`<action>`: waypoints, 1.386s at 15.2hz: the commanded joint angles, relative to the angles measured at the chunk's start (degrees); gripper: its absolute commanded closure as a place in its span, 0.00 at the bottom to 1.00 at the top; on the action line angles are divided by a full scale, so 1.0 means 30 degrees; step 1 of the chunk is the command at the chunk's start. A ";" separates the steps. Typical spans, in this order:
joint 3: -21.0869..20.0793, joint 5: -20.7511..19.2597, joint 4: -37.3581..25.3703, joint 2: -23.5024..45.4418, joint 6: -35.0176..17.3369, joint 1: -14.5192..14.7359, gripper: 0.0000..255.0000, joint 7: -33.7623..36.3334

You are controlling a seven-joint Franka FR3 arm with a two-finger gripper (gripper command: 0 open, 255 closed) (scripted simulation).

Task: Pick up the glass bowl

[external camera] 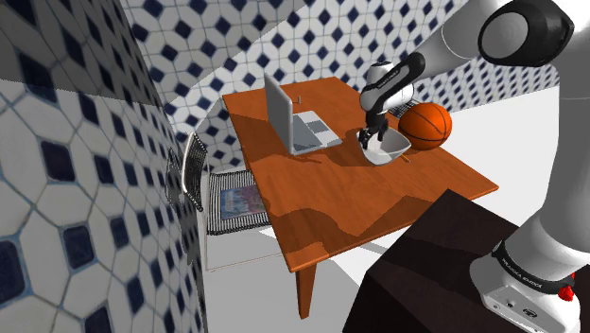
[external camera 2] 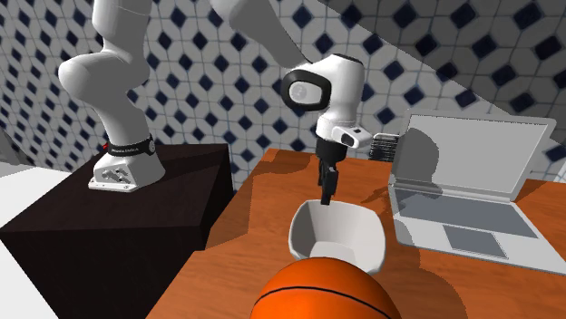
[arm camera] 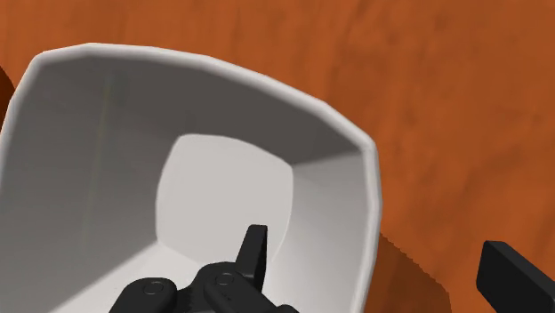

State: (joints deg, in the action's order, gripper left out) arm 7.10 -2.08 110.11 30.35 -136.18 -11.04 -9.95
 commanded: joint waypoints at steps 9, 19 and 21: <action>-0.0061 0.0071 -0.0124 0.0943 -0.0822 -0.0056 1.00 0.0020; -0.0008 0.0012 -0.0059 0.0135 -0.0084 -0.0011 1.00 -0.0002; 0.0017 -0.0017 -0.0052 -0.0243 0.0287 0.0012 1.00 -0.0011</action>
State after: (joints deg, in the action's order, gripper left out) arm 7.14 -2.09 110.02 30.16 -135.91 -11.07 -9.99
